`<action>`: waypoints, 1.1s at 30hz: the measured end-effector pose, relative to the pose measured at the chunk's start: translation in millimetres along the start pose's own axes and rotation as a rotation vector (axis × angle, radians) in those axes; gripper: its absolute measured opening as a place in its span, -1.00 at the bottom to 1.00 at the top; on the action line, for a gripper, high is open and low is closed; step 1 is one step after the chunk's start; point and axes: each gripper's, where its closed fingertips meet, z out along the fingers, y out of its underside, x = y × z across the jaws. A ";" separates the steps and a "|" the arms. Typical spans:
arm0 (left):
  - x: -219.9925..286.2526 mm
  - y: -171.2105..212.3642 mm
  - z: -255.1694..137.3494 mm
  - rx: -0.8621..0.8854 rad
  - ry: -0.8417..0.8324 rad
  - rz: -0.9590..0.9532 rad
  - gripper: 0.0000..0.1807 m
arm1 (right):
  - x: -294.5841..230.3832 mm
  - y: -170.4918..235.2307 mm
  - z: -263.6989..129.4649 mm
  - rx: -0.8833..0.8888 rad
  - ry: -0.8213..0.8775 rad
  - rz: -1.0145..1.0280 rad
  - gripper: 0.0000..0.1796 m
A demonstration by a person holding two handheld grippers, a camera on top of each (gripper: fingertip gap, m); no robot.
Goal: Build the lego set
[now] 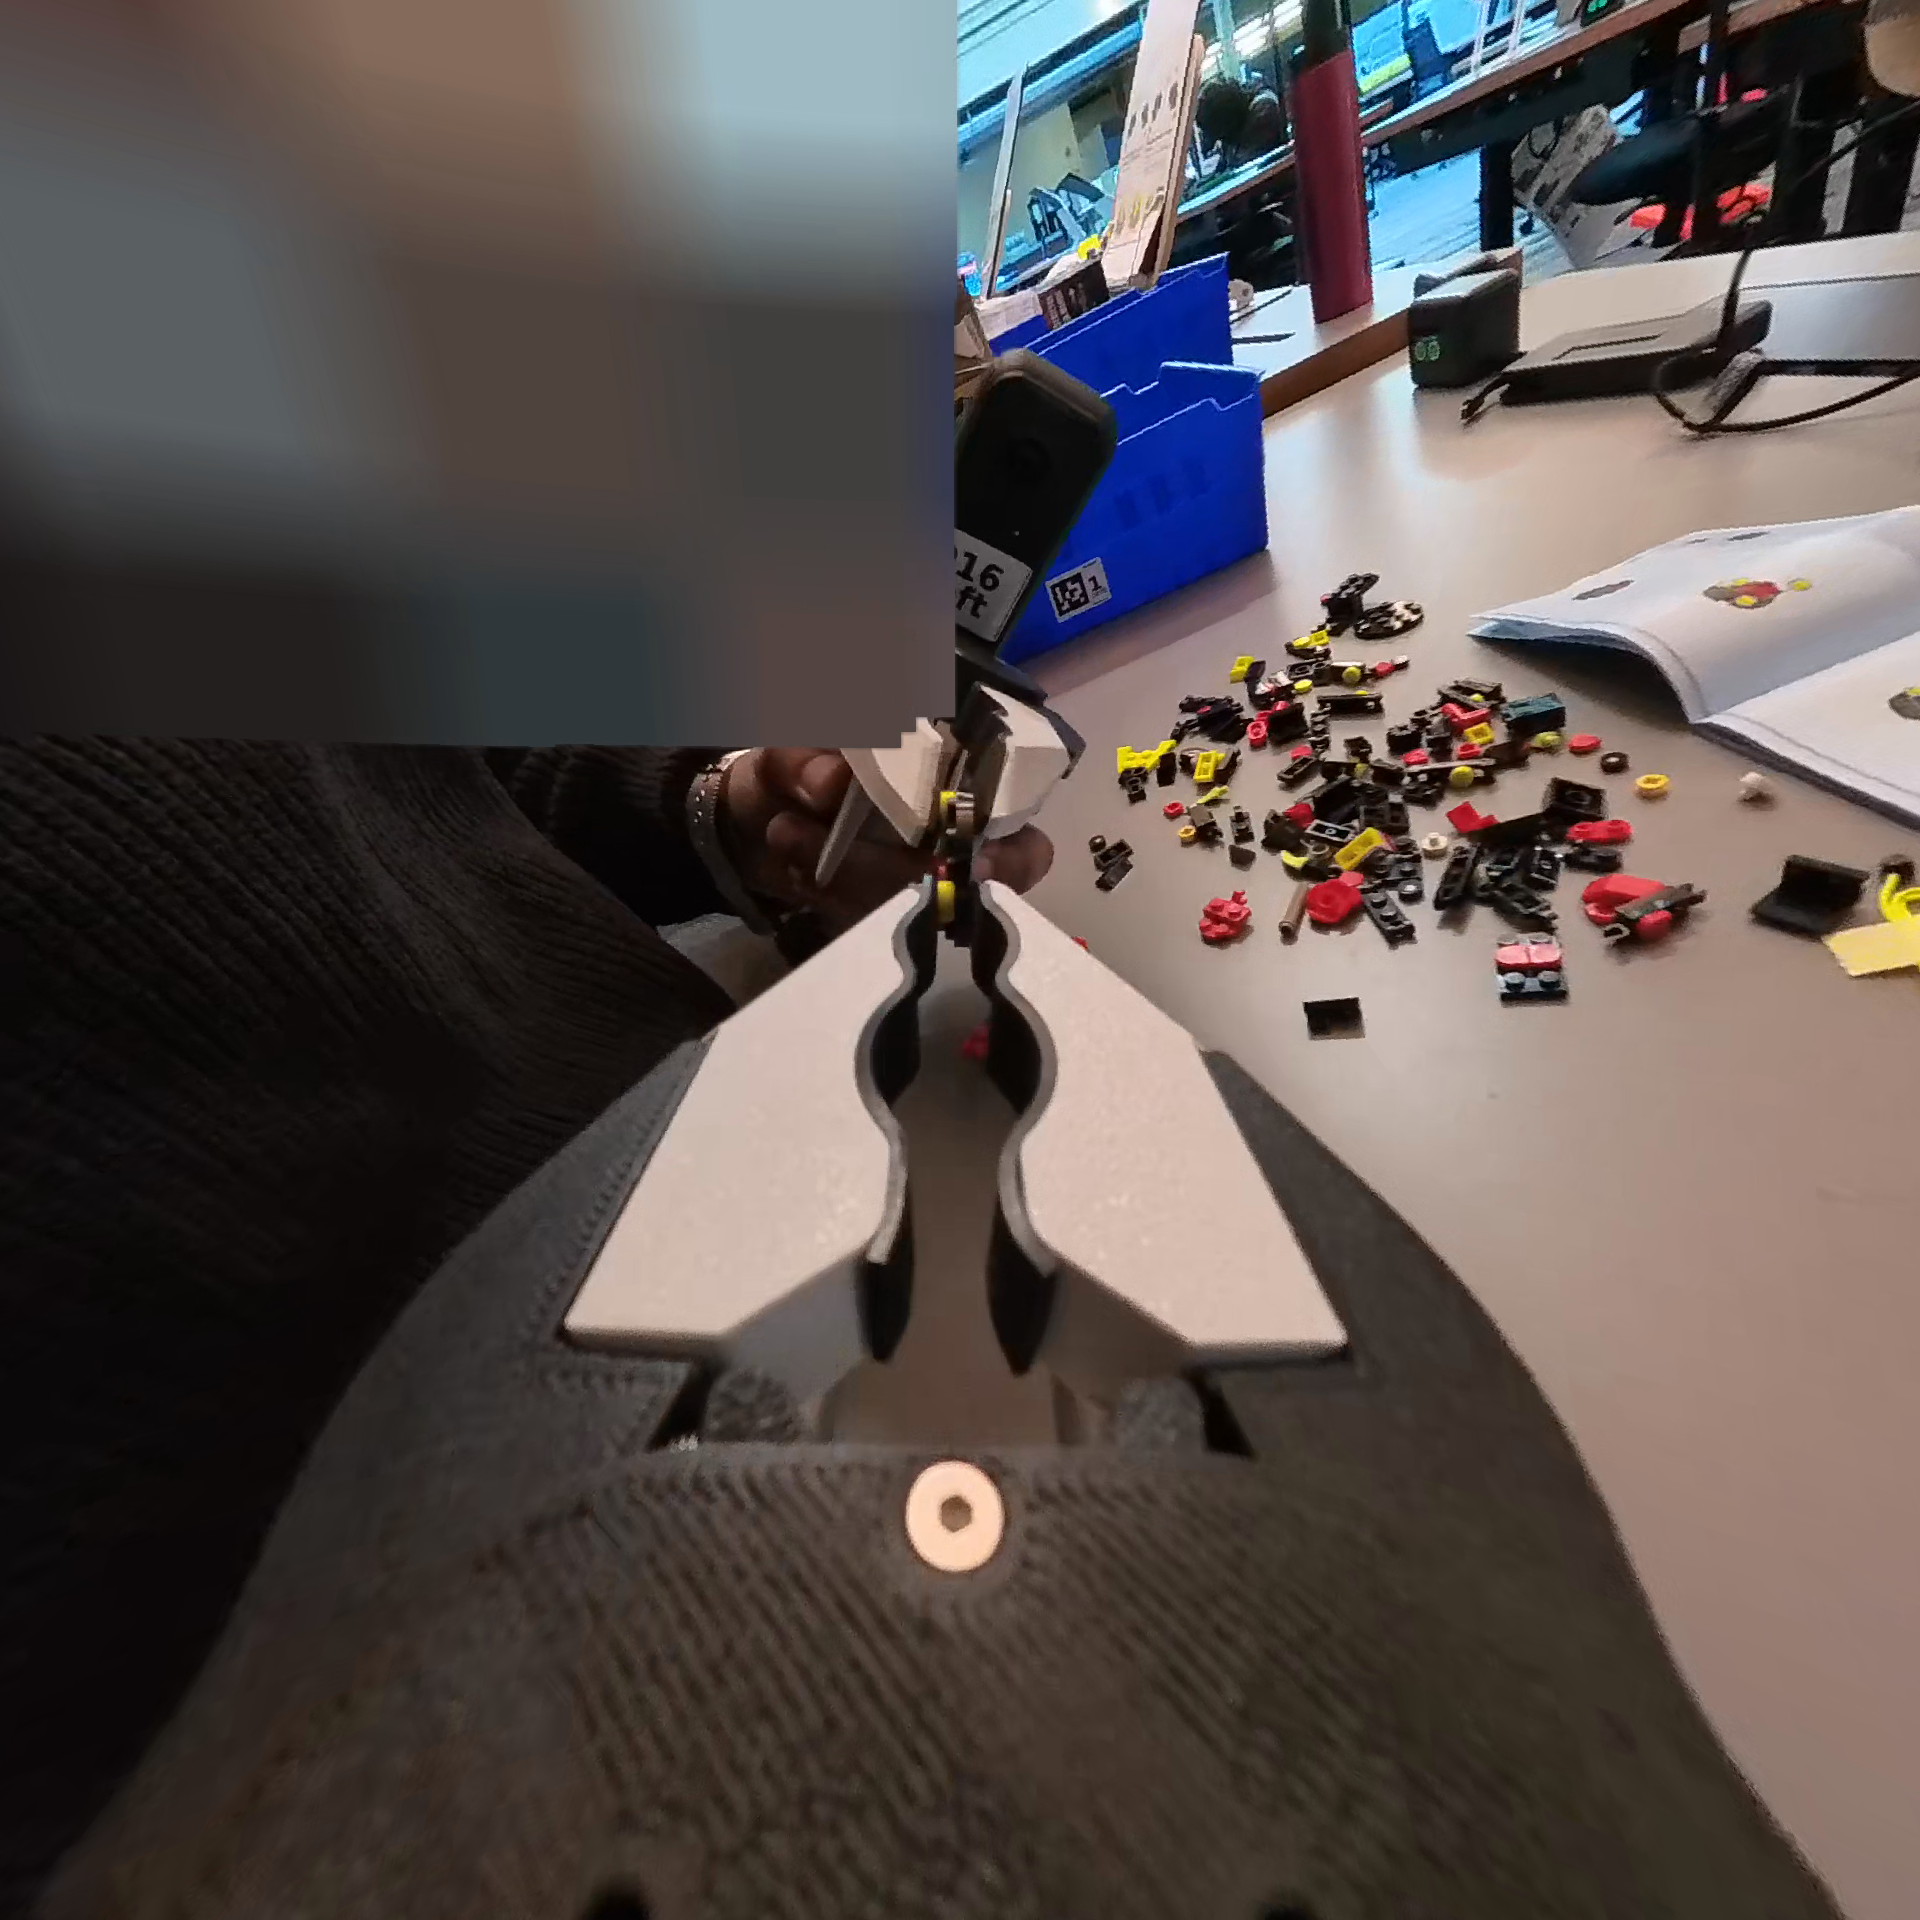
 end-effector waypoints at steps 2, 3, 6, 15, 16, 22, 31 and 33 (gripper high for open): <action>1.3 0.1 0.1 0.000 0.005 -0.001 -0.96 | -1.3 -0.7 -0.4 -0.006 0.004 -0.021 -0.96; 2.4 -0.2 0.3 0.001 0.011 -0.001 -0.96 | -1.9 -1.3 -0.4 -0.005 0.007 -0.029 -0.96; 2.7 -0.5 0.0 0.003 0.014 -0.001 -0.95 | -2.4 -1.6 -0.2 -0.004 0.006 -0.033 -0.96; 4.5 1.0 -2.2 -0.036 0.009 0.078 -0.84 | -8.6 -5.2 -2.9 0.013 -0.005 -0.115 -0.95; 5.1 3.2 -2.3 -0.056 0.006 0.105 -0.85 | -9.1 -5.4 -3.7 0.014 -0.007 -0.119 -0.96; 6.6 9.5 -1.4 -0.107 -0.034 0.252 -0.96 | -11.9 -7.5 -5.8 0.038 -0.010 -0.160 -0.92; 20.0 4.0 -4.2 -0.059 0.000 0.386 -0.96 | -18.4 -14.6 -8.0 0.079 -0.028 -0.184 -0.70; 23.8 3.8 -4.4 -0.049 0.015 0.405 -0.96 | -21.1 -15.9 -8.1 0.086 -0.036 -0.190 -0.71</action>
